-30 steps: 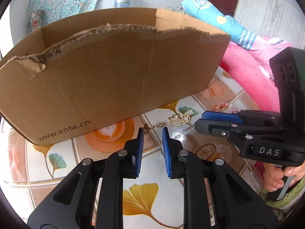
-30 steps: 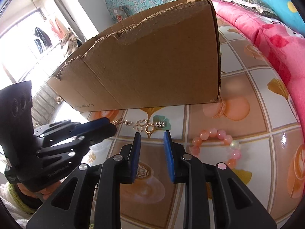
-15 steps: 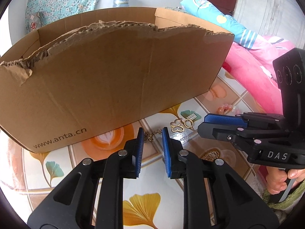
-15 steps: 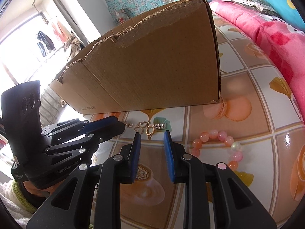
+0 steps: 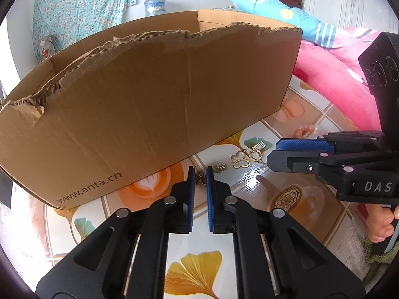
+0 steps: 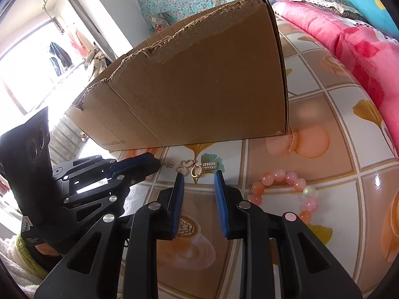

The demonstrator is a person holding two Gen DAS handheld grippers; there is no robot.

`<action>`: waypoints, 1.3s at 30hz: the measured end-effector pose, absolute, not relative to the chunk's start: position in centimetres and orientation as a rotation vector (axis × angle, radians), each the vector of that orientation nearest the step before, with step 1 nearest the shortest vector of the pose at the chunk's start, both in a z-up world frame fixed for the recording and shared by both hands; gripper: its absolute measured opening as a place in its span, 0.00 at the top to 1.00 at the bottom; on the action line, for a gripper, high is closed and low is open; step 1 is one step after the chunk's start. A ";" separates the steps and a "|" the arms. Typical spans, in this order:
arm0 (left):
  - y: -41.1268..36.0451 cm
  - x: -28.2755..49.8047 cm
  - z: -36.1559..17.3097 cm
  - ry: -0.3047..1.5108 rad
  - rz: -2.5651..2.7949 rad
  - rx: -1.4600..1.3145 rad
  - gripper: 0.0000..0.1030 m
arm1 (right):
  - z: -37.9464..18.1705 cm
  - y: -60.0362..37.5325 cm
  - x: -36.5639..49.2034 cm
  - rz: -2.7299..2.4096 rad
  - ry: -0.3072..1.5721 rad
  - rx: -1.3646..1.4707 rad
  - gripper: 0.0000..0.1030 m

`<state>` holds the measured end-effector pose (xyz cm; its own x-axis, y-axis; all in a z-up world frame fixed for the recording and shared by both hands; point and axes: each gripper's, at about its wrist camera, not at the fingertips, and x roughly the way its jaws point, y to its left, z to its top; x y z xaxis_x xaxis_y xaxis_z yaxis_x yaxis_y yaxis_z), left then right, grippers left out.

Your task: Organize jewelry

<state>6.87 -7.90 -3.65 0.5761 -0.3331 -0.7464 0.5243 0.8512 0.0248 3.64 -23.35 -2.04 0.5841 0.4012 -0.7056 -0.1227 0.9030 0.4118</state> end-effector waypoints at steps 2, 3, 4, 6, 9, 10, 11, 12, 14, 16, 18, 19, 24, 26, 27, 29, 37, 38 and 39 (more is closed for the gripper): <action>-7.8 6.8 -3.6 0.812 -0.509 0.261 0.93 | -2.0 -23.4 3.6 0.313 0.899 0.337 0.76; -7.8 6.6 -3.6 0.810 -0.509 0.263 0.93 | -2.0 -23.3 3.6 0.312 0.899 0.337 0.76; -7.7 6.5 -3.6 0.811 -0.509 0.263 0.93 | -2.0 -23.4 3.6 0.312 0.899 0.338 0.76; -7.7 6.3 -3.6 0.813 -0.508 0.260 0.93 | -2.1 -23.4 3.6 0.311 0.899 0.338 0.76; -7.4 5.9 -3.6 0.820 -0.505 0.252 0.93 | -2.0 -23.3 3.7 0.309 0.900 0.334 0.76; -7.3 5.8 -3.6 0.822 -0.505 0.247 0.93 | -2.0 -23.3 3.6 0.308 0.901 0.331 0.76; -7.0 5.6 -3.6 0.824 -0.505 0.242 0.93 | -2.0 -23.3 3.6 0.307 0.903 0.329 0.76; -6.9 5.5 -3.6 0.826 -0.504 0.237 0.93 | -1.9 -23.2 3.7 0.306 0.904 0.328 0.76; -6.5 5.3 -3.6 0.827 -0.500 0.225 0.93 | -1.8 -23.1 3.6 0.297 0.906 0.319 0.76; -5.9 5.0 -3.5 0.825 -0.497 0.207 0.93 | -1.7 -22.9 3.6 0.289 0.908 0.305 0.76; -5.4 4.8 -3.2 0.811 -0.495 0.193 0.93 | -1.6 -22.7 3.6 0.295 0.907 0.307 0.76; -5.2 4.6 -3.0 0.801 -0.492 0.189 0.93 | -1.5 -22.6 3.6 0.304 0.906 0.309 0.76; -4.2 4.5 -2.6 0.780 -0.476 0.170 0.93 | -0.8 -20.8 3.9 0.351 0.893 0.273 0.76; -3.8 4.6 -2.6 0.779 -0.469 0.153 0.93 | -0.7 -19.6 4.3 0.366 0.900 0.241 0.76; -3.6 4.6 -2.6 0.781 -0.466 0.140 0.93 | -0.7 -19.1 4.5 0.368 0.902 0.224 0.76; -3.2 4.7 -2.7 0.780 -0.463 0.128 0.93 | -0.7 -17.9 4.9 0.373 0.905 0.181 0.76; -2.0 4.9 -2.8 0.780 -0.465 0.098 0.93 | -0.9 -15.0 6.7 0.342 0.918 0.054 0.76; -1.9 4.9 -2.8 0.779 -0.465 0.092 0.93 | -0.9 -14.8 6.9 0.338 0.921 0.043 0.76; -1.8 5.0 -2.8 0.777 -0.467 0.087 0.93 | -0.9 -14.6 7.1 0.331 0.921 0.025 0.76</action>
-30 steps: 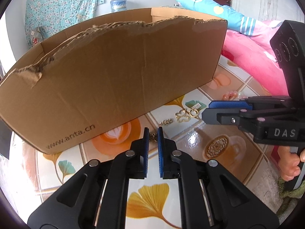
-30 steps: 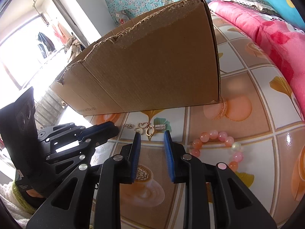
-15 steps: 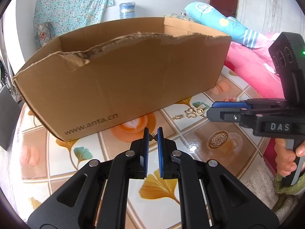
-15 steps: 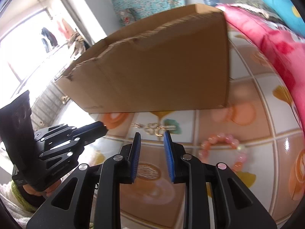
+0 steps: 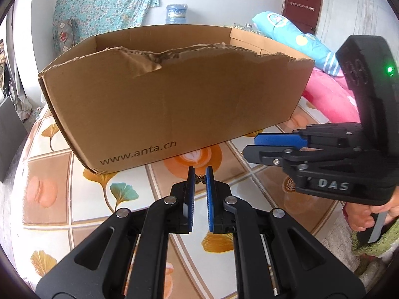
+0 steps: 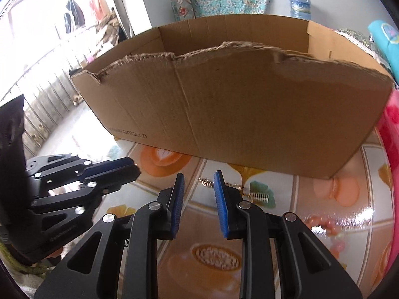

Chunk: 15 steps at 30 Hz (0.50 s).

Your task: Organize jewelry

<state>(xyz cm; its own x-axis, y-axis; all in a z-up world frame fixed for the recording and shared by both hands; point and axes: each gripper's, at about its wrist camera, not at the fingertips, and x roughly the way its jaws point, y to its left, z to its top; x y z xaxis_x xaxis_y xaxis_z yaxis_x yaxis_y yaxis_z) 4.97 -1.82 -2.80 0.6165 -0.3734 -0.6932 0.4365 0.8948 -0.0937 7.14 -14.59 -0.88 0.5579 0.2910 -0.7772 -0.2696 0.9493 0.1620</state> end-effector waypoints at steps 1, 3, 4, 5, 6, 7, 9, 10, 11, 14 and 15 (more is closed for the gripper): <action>-1.7 5.0 -2.8 0.775 -0.468 0.084 0.93 | -0.9 -14.3 7.3 0.324 0.922 0.004 0.76; -1.6 5.1 -2.8 0.772 -0.471 0.083 0.93 | -1.0 -13.8 7.6 0.315 0.925 -0.030 0.76; -1.6 5.1 -2.8 0.771 -0.472 0.082 0.93 | -0.9 -13.6 7.7 0.314 0.927 -0.040 0.77; -1.6 5.1 -2.9 0.771 -0.473 0.080 0.93 | -1.1 -13.4 7.8 0.314 0.931 -0.054 0.78; -1.6 5.1 -2.9 0.771 -0.473 0.078 0.93 | -1.2 -13.1 7.8 0.313 0.936 -0.070 0.80; -1.6 5.2 -2.9 0.772 -0.474 0.074 0.93 | -1.3 -12.9 7.8 0.308 0.939 -0.087 0.81; -1.5 5.2 -2.8 0.771 -0.476 0.069 0.93 | -1.2 -12.7 7.7 0.307 0.934 -0.107 0.82; -1.5 5.2 -2.9 0.771 -0.477 0.069 0.93 | -1.2 -12.7 7.7 0.312 0.937 -0.107 0.85; -1.5 5.2 -2.9 0.771 -0.478 0.069 0.93 | -1.2 -12.6 7.7 0.319 0.941 -0.106 0.88; -1.4 5.2 -2.8 0.770 -0.480 0.067 0.93 | -1.0 -12.4 7.5 0.336 0.949 -0.104 0.95; -1.3 5.2 -2.8 0.768 -0.479 0.065 0.93 | -0.9 -12.3 7.5 0.339 0.953 -0.099 0.95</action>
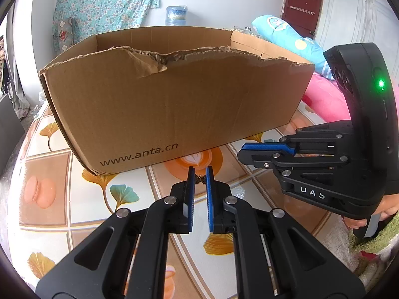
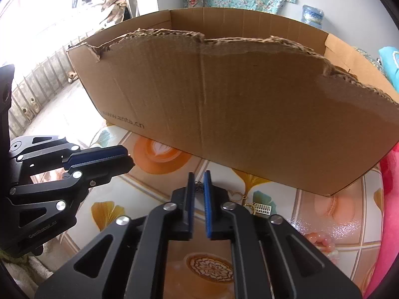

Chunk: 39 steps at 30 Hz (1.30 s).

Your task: Organize jewelry

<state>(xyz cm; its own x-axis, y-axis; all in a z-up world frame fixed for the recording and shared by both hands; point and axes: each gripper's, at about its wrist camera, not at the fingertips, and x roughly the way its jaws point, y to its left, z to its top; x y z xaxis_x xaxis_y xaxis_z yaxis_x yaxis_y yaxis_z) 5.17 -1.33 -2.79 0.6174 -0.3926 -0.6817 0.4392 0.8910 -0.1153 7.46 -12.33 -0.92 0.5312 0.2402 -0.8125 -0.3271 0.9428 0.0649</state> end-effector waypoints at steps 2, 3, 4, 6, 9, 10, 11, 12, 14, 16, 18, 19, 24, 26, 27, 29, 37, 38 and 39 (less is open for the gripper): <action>-1.3 5.2 -2.8 0.769 -0.479 0.060 0.93 | -0.9 -12.9 7.6 0.348 0.964 -0.068 0.96; -1.3 5.2 -2.8 0.769 -0.479 0.057 0.93 | -0.8 -13.3 7.8 0.356 0.966 -0.040 0.96; -1.2 5.2 -2.8 0.768 -0.478 0.056 0.93 | -0.7 -13.7 7.8 0.362 0.965 -0.011 0.96; -1.1 5.1 -2.6 0.763 -0.476 0.055 0.93 | -0.1 -14.7 7.7 0.370 0.954 0.035 0.96; -1.0 5.0 -2.3 0.753 -0.475 0.052 0.93 | 1.3 -15.9 7.4 0.381 0.927 0.114 0.96; -0.9 4.9 -2.3 0.750 -0.473 0.051 0.93 | 1.5 -16.2 7.4 0.385 0.921 0.132 0.96; -0.9 4.8 -2.2 0.748 -0.472 0.048 0.93 | 1.9 -16.5 7.3 0.388 0.912 0.149 0.96; -0.8 4.7 -2.1 0.747 -0.472 0.042 0.93 | 2.2 -16.6 7.1 0.388 0.907 0.156 0.96; -0.8 4.4 -1.8 0.742 -0.476 0.032 0.93 | 3.0 -17.3 6.8 0.403 0.890 0.191 0.96; -0.8 4.1 -1.5 0.731 -0.476 0.034 0.93 | 3.7 -17.5 6.5 0.415 0.872 0.216 0.96; -0.4 3.7 -0.8 0.715 -0.481 0.027 0.93 | 4.6 -17.6 6.1 0.426 0.847 0.224 0.96; -0.2 3.4 -0.2 0.704 -0.488 0.013 0.93 | 5.1 -17.3 5.9 0.432 0.833 0.224 0.96; 0.3 2.1 3.8 0.608 -0.519 -0.007 0.93 | 8.3 -17.3 5.0 0.472 0.746 0.222 0.96; 0.6 2.0 5.9 0.563 -0.548 -0.029 0.93 | 9.9 -17.1 5.1 0.490 0.702 0.215 0.96; 0.7 2.1 6.8 0.546 -0.559 -0.035 0.93 | 10.2 -17.0 5.0 0.496 0.688 0.213 0.96; 0.8 2.9 8.6 0.511 -0.572 -0.042 0.93 | 11.5 -17.0 5.5 0.510 0.660 0.212 0.96; -0.6 10.6 9.8 0.636 -0.534 0.010 0.93 | 12.4 -16.8 12.0 0.495 0.750 0.216 0.96; -0.7 11.6 9.6 0.664 -0.527 0.014 0.93 | 12.2 -16.8 12.8 0.489 0.773 0.215 0.96; -0.9 13.3 9.1 0.712 -0.526 0.021 0.93 | 11.7 -16.9 14.1 0.475 0.810 0.218 0.96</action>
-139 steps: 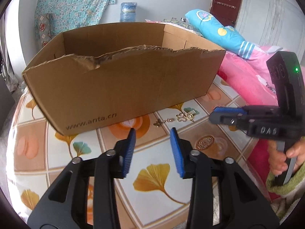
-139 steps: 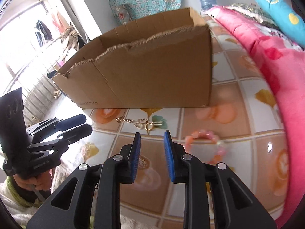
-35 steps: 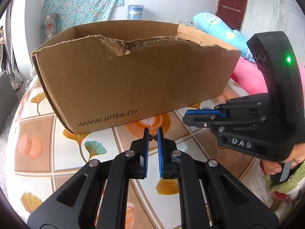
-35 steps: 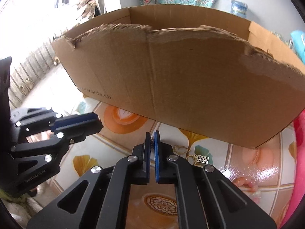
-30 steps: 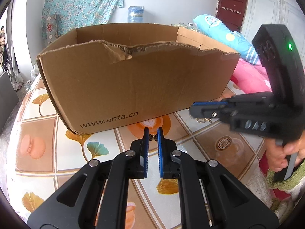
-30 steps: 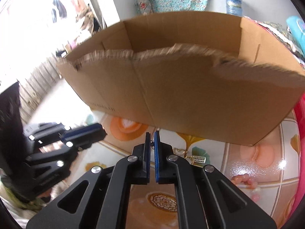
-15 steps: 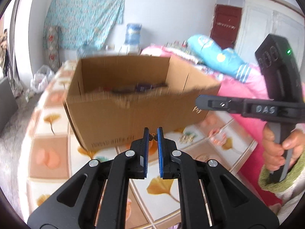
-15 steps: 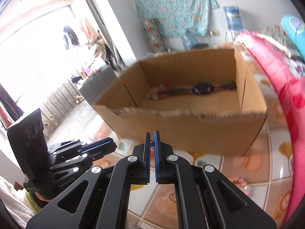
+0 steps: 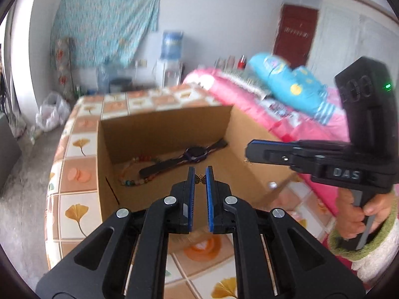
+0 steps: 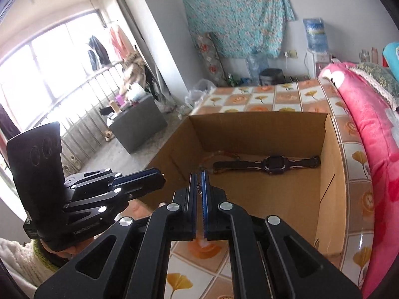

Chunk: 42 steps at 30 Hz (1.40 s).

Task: Organize jewelry
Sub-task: 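Carry both held pieces over the cardboard box, then open both grippers to drop the pieces into the box, then move both grippers back to the table beside the box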

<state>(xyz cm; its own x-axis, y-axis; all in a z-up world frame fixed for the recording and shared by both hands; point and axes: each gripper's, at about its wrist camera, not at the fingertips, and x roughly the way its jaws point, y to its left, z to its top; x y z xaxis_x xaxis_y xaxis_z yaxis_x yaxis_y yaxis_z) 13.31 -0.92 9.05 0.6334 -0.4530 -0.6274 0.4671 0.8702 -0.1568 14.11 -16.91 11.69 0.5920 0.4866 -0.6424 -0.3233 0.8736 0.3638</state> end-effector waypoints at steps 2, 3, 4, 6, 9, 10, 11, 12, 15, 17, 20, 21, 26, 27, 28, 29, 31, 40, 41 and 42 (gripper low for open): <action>-1.1 16.1 7.9 0.795 -0.507 0.010 0.93 | 10.9 -16.9 15.7 0.470 0.860 0.226 0.96; -1.0 17.0 7.4 0.826 -0.509 0.001 0.93 | 10.4 -16.9 16.5 0.466 0.883 0.228 0.96; -1.0 18.3 6.9 0.863 -0.507 -0.011 0.93 | 9.9 -16.9 17.5 0.453 0.910 0.227 0.96; -1.2 20.1 6.0 0.916 -0.482 -0.007 0.93 | 9.1 -16.8 18.7 0.456 0.949 0.231 0.96; -1.6 21.7 5.0 0.970 -0.477 -0.009 0.93 | 8.1 -16.6 20.1 0.450 0.991 0.234 0.96; -1.7 22.0 4.9 0.979 -0.474 -0.009 0.93 | 7.8 -16.6 20.5 0.448 0.998 0.234 0.96; -1.8 22.4 4.6 0.991 -0.466 -0.008 0.92 | 7.6 -16.5 20.7 0.449 1.003 0.237 0.96; -1.9 22.4 4.4 0.997 -0.460 -0.009 0.92 | 7.5 -16.5 20.8 0.450 1.005 0.238 0.96; -1.9 22.9 4.2 1.014 -0.455 -0.022 0.90 | 7.5 -16.4 20.8 0.448 0.998 0.235 0.96; -1.8 22.8 4.5 1.000 -0.446 -0.024 0.81 | 7.6 -16.4 20.8 0.449 0.996 0.236 0.96; -1.7 22.8 4.7 0.990 -0.438 -0.024 0.79 | 7.7 -16.6 20.7 0.443 0.990 0.234 0.95; -1.7 22.8 4.7 0.989 -0.437 -0.023 0.79 | 7.8 -16.6 20.6 0.439 0.988 0.237 0.95; -1.5 22.6 4.9 0.977 -0.432 -0.033 0.79 | 8.0 -17.3 20.6 0.420 0.983 0.257 0.94; -1.4 22.5 5.1 0.969 -0.430 -0.030 0.79 | 8.2 -17.5 20.5 0.419 0.977 0.264 0.94; -1.4 22.3 5.3 0.960 -0.431 -0.029 0.79 | 8.3 -17.6 20.3 0.419 0.971 0.266 0.94; -1.3 22.1 5.5 0.950 -0.433 -0.029 0.79 | 8.6 -17.8 20.1 0.418 0.960 0.266 0.91; -1.0 21.3 6.2 0.914 -0.438 -0.028 0.79 | 9.1 -18.1 19.7 0.417 0.937 0.267 0.83; 1.1 13.0 9.4 0.732 -0.517 0.017 0.73 | 12.6 -20.7 13.3 0.481 0.782 0.313 0.80; 1.3 12.2 9.4 0.724 -0.529 0.021 0.72 | 12.9 -21.1 12.2 0.490 0.766 0.318 0.79; 1.7 10.8 9.3 0.713 -0.546 0.019 0.72 | 12.9 -21.3 11.6 0.493 0.759 0.321 0.78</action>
